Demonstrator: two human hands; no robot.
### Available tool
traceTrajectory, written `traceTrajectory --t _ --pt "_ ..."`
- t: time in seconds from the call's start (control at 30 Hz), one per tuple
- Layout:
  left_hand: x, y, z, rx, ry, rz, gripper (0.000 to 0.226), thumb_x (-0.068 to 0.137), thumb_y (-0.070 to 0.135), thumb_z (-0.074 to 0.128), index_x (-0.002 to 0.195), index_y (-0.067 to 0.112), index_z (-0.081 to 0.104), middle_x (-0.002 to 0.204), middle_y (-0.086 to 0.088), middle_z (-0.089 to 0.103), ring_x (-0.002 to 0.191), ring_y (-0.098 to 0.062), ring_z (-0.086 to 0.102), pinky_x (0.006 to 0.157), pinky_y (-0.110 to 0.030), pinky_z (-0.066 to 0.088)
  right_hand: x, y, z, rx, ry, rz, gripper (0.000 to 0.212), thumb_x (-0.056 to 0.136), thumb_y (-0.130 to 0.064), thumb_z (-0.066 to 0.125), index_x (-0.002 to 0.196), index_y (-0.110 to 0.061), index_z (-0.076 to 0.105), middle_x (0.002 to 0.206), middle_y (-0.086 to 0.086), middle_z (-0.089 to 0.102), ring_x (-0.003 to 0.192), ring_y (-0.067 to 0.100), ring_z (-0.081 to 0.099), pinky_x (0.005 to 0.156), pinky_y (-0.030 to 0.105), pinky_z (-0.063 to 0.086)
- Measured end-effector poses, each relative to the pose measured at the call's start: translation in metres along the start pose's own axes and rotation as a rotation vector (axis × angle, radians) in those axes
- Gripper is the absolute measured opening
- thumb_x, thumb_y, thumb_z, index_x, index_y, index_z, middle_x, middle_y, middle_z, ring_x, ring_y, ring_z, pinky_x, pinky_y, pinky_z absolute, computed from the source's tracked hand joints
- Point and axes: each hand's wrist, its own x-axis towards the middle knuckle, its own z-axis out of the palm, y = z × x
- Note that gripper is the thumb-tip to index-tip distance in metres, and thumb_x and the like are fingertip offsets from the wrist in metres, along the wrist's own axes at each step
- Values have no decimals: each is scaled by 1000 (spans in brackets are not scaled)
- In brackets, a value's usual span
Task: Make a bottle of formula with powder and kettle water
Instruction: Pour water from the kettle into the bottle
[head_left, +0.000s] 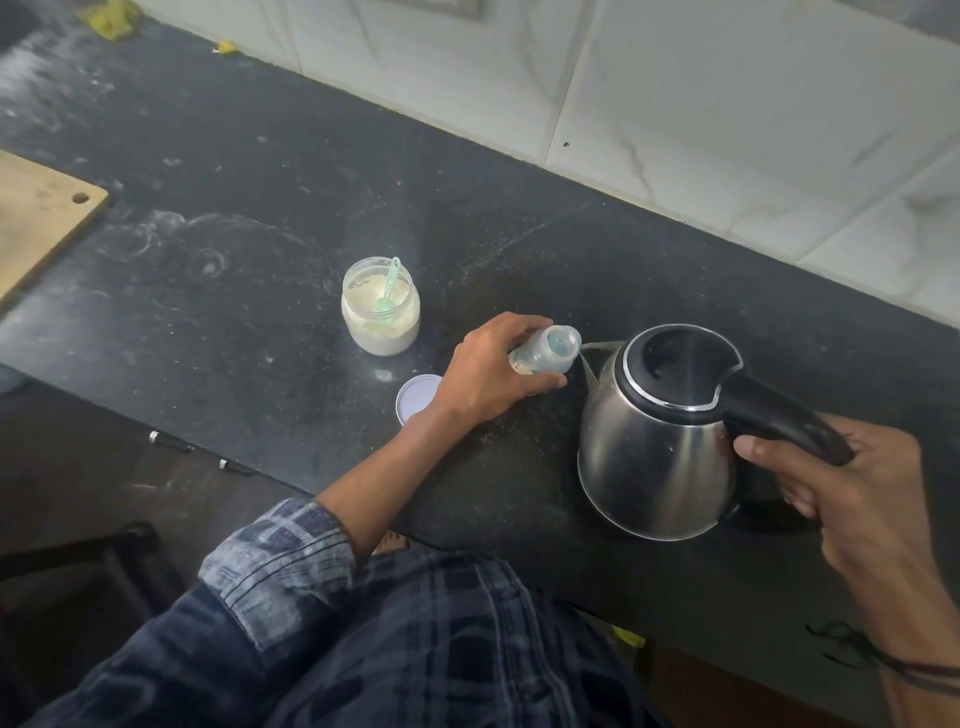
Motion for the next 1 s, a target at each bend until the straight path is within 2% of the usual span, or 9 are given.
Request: traceTrajectory --t 0.1,0.23,0.33,0.6,0.77,1.0 --pt "0 1 0 -4 -2 8 68 63 55 83 123 30 66 115 14 67 106 -8 65 95 -41 54 2 -6 2 -23 -29 -9 44 76 9 77 47 -15 55 42 -8 32 39 12 26 40 22 22" --pt "0 2 -1 -27 3 22 63 66 45 89 122 28 67 114 11 67 104 -9 66 94 -41 55 5 -10 3 -36 -43 -7 45 75 9 77 46 -21 61 42 -9 31 39 12 25 41 24 21" --pt "0 3 -1 -34 -7 32 61 66 44 90 121 29 67 113 11 67 103 -10 66 94 -41 55 6 -9 2 -28 -47 6 42 76 10 76 50 -20 64 42 -9 31 39 12 25 40 24 20" --pt "-1 5 0 -42 -9 22 65 61 57 82 119 34 66 110 15 67 101 -9 66 92 -42 56 10 -10 2 -21 -52 22 43 76 11 76 49 -20 63 43 -8 30 40 14 23 42 29 16" --pt "-1 4 0 -47 -5 18 65 61 57 82 119 33 67 111 13 67 101 -10 67 92 -42 56 13 -9 2 -24 -51 18 36 75 8 77 53 -17 65 42 -7 32 39 13 24 40 23 20" --pt "-1 4 0 -44 -3 10 66 60 60 80 118 32 66 111 13 67 101 -11 67 92 -42 56 16 -10 2 -24 -62 24 35 74 5 78 51 -15 60 42 -7 30 39 13 23 40 23 19"
